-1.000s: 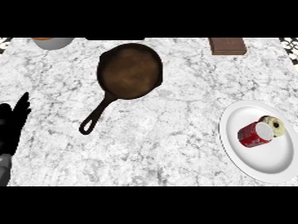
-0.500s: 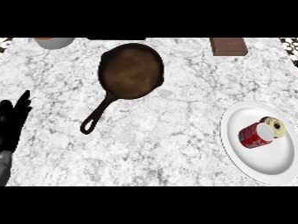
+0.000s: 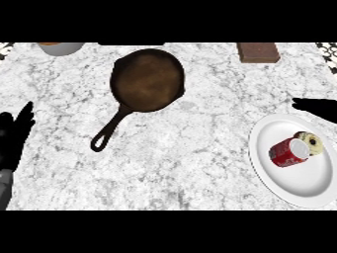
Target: Pick the can from the plate and place it in the pan
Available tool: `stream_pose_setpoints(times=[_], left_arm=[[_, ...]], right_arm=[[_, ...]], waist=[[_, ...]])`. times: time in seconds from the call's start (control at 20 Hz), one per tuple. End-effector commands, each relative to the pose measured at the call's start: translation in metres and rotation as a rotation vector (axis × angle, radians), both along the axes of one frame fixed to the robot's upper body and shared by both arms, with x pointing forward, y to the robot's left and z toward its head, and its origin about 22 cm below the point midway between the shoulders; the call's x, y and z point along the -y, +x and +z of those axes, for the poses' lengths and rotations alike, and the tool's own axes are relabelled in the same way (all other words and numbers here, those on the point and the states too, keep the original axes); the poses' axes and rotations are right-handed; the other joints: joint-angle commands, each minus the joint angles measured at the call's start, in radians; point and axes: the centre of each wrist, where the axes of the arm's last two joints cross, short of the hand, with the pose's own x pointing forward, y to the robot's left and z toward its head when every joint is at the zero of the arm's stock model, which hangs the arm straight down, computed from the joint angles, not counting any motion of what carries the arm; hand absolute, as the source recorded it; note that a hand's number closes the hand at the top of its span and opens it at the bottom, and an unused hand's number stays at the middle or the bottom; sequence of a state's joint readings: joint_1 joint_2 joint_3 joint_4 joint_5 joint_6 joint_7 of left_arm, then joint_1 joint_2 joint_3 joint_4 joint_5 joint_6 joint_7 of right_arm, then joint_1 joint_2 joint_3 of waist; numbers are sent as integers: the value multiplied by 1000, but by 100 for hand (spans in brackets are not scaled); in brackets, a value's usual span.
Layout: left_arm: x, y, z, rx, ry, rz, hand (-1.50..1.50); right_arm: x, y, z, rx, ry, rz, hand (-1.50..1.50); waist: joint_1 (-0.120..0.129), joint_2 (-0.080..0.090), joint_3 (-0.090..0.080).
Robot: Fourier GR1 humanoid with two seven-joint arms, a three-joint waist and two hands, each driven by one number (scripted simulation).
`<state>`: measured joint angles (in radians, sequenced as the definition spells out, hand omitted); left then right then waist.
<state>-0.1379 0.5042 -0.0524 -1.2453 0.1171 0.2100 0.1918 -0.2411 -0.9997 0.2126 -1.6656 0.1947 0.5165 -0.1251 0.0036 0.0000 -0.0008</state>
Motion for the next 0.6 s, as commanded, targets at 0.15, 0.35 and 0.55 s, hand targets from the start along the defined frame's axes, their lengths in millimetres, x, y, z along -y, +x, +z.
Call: stream_pose_setpoints(times=[0.15,0.35,0.55], left_arm=[[-1,7,3,-8,12,-13,0],[6,-16,-5,9,6,7,0],[9,-12,4,25,13,-1,0]], right_arm=[[-16,9,-48,-30,-91,-1,-150],[-25,-16,-55,0,-119,-24,-150],[-22,-2,-53,10,-166,-37,-150]], waist=[[1,2,1],[-4,-1,1],[0,-1,1]])
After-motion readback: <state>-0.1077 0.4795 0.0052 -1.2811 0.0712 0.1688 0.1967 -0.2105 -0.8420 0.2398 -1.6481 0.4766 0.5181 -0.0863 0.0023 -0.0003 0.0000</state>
